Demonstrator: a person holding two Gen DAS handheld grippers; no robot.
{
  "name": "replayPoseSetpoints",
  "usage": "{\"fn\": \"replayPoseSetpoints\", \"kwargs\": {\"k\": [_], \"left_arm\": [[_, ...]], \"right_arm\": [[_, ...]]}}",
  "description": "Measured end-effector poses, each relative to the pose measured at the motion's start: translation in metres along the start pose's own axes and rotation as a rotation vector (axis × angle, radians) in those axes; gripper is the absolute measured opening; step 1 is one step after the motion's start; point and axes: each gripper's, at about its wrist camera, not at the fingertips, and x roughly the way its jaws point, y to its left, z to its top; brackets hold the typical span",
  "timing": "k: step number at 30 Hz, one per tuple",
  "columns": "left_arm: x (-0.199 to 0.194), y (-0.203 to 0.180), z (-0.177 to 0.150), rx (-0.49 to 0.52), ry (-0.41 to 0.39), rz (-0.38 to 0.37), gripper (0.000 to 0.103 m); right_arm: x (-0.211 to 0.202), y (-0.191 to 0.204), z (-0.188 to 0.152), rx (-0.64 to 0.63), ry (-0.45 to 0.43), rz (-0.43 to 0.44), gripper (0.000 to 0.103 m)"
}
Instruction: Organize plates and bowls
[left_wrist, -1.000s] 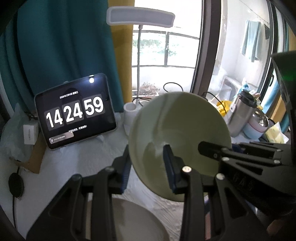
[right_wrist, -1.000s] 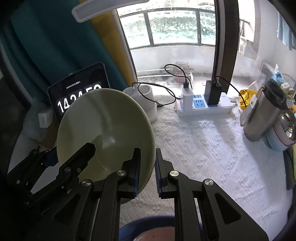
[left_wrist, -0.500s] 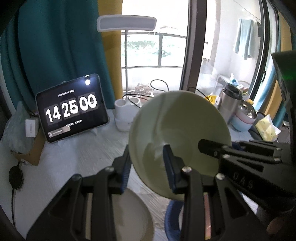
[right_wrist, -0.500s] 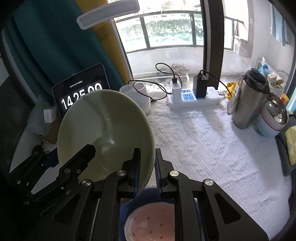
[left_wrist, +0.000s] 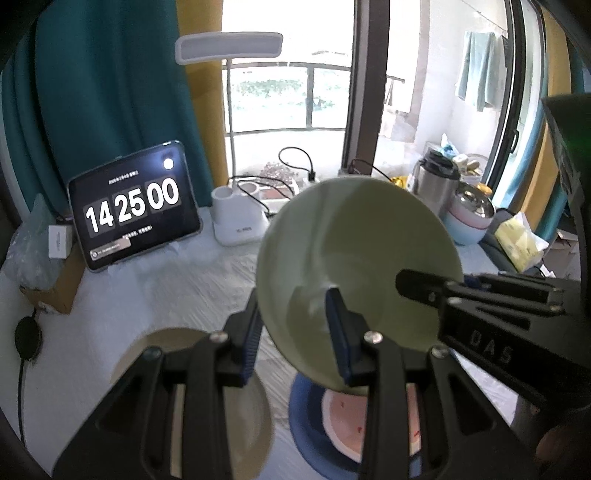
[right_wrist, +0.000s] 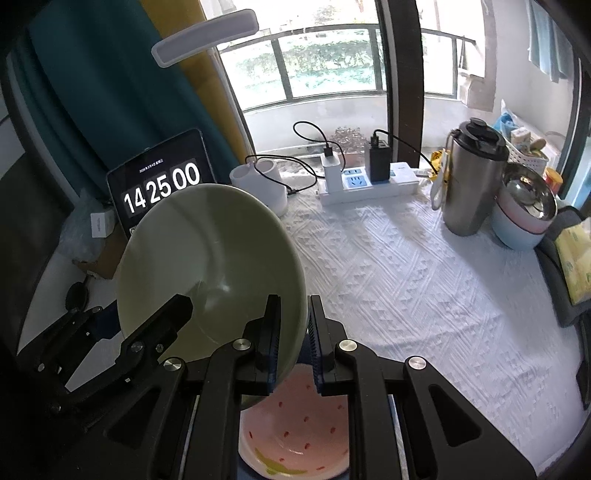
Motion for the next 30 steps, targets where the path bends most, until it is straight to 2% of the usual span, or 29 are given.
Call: {"fn": "replayPoseSetpoints", "kwargs": {"k": [17, 30], "left_arm": [[-0.004, -0.035, -0.031, 0.027, 0.034, -0.024, 0.034], [-0.001, -0.041, -0.052, 0.036, 0.065, -0.034, 0.034]], "right_arm": [[-0.013, -0.027, -0.037, 0.031, 0.013, -0.016, 0.016], [-0.010, -0.034, -0.064, 0.043, 0.051, -0.020, 0.016]]}}
